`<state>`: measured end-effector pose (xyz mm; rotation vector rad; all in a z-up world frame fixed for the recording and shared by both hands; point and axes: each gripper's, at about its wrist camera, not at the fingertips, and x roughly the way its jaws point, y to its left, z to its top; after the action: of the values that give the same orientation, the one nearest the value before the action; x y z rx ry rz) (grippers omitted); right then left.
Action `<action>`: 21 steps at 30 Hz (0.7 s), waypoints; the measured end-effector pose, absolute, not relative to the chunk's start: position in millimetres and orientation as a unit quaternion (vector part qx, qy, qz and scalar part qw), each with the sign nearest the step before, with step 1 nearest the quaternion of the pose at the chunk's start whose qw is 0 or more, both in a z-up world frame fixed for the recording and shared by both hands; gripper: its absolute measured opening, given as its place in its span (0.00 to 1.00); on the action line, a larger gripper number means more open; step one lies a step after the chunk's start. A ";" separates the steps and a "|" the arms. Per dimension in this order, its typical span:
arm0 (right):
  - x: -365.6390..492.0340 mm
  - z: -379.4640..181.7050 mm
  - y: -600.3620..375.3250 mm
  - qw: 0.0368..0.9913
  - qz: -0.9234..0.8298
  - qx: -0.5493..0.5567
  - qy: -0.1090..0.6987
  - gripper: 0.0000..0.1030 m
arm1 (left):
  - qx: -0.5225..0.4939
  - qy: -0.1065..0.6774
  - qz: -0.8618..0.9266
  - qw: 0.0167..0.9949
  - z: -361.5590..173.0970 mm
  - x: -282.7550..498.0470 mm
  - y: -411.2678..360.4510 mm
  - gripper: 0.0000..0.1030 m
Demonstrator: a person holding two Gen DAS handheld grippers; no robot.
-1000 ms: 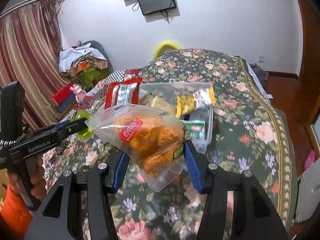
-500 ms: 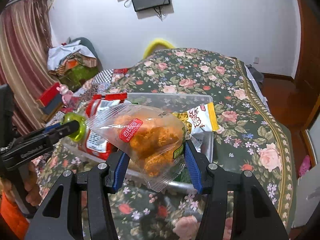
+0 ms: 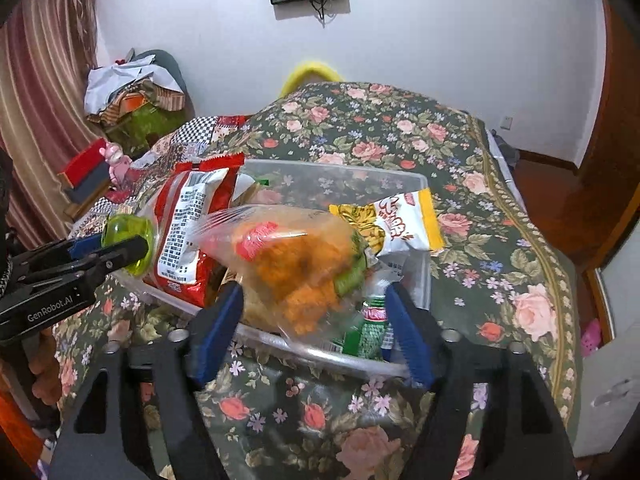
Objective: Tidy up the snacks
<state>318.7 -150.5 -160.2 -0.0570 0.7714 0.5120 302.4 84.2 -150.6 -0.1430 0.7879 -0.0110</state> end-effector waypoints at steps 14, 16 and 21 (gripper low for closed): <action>270.9 -109.1 -176.4 0.908 0.266 -0.003 0.324 0.72 | -0.052 0.315 0.003 0.948 -83.8 238.1 73.1 0.48; 259.1 -96.1 -181.1 0.912 0.269 0.003 0.309 0.72 | -0.053 0.291 -0.002 0.955 -64.6 220.4 69.0 0.48; 221.1 -60.8 -193.4 0.923 0.279 0.022 0.263 0.72 | -0.058 0.239 0.001 0.969 -24.6 178.6 60.1 0.56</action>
<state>221.1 -193.4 -60.8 0.0453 0.5400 0.5735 178.7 60.1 -24.6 -0.1167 0.4821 0.0013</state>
